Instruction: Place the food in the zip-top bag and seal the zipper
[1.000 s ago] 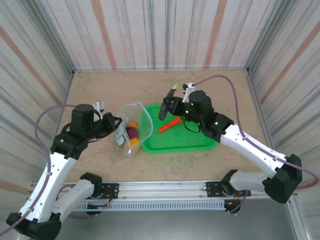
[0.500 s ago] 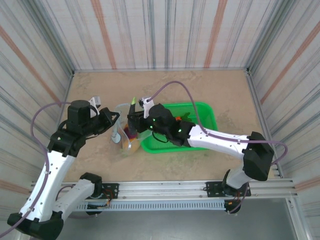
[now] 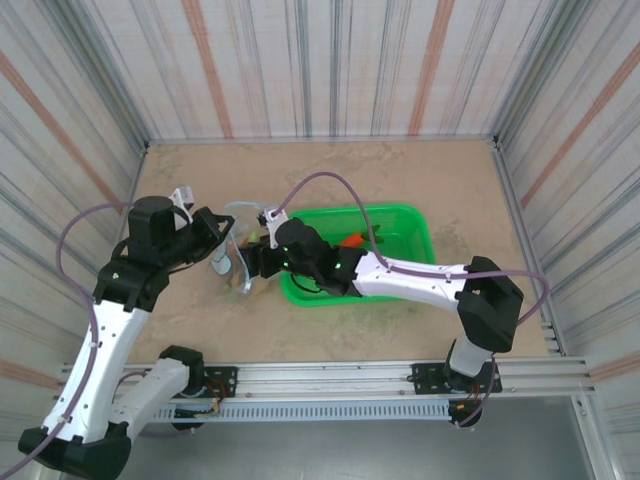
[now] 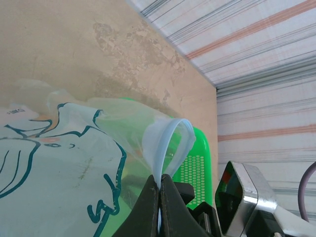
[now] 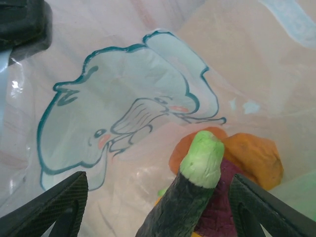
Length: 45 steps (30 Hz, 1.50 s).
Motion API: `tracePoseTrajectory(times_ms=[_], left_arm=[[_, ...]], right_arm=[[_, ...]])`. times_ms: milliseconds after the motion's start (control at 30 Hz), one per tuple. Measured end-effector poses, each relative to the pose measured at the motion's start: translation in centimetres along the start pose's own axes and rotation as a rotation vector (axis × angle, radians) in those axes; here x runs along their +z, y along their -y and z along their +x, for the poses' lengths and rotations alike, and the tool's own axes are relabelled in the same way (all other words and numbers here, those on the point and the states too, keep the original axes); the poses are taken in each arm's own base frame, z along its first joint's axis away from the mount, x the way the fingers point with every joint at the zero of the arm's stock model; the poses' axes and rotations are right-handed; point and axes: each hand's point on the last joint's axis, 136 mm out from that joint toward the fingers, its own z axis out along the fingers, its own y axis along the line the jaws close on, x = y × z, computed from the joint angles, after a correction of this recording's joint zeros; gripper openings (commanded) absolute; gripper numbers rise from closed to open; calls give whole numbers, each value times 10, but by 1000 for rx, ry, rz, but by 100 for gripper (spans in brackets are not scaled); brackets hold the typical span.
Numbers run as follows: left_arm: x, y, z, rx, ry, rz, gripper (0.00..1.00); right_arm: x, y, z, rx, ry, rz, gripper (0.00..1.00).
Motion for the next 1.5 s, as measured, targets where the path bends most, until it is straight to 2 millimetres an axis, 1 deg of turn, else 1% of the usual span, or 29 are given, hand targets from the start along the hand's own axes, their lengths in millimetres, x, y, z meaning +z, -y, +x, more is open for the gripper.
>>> tracePoseTrajectory(times_ms=[100,233,367,467,633,733,767,833,867,900,1000,1100,1167,1200,1233,1267,1333,1433,1500], left_arm=[[-1,-1,0,-3,6,2,0],[-5,-1,-2,-3,23,4,0],[-8,-5,-2,-3,36,-4,0],[-8,-10,0,-6,36,-15,0],[-4,-21,6,-13,23,-40,0],[-2,-24,7,-16,18,-45,0],[-2,-24,8,-16,16,-44,0],[-2,-24,8,-15,16,-44,0],[-2,-24,8,-15,16,-44,0],[-2,-24,8,-13,16,-44,0],[-2,-24,8,-12,16,-44,0],[-2,-24,8,-10,16,-44,0],[-2,-24,8,-9,16,-44,0],[-2,-24,8,-9,16,-44,0],[-2,-24,8,-9,15,-44,0],[-3,-23,8,-8,16,-43,0],[-3,-24,8,-9,15,-44,0],[-4,-24,10,-10,9,-45,0],[-5,-24,10,-10,10,-44,0]], right_arm=[[0,2,-1,2,-10,-1,77],[0,13,-3,8,-27,27,75],[-2,24,-6,17,-47,50,67],[-7,27,-7,27,-78,34,65],[-15,27,-12,50,-159,-13,67],[-21,28,-16,63,-195,-28,66],[-24,31,-16,71,-208,-26,64],[-30,38,-16,85,-230,-13,56],[-35,43,-16,98,-238,4,52],[-39,50,-18,111,-239,26,51],[-60,78,-31,160,-207,126,51],[-89,116,-45,264,-164,265,58],[-104,145,-47,371,-133,340,60],[-110,158,-43,420,-126,382,60],[-115,176,-35,482,-124,439,59],[-119,191,-25,539,-129,493,58],[-122,215,-2,641,-159,590,57],[-116,237,21,779,-188,671,58],[-108,248,34,869,-201,702,61]])
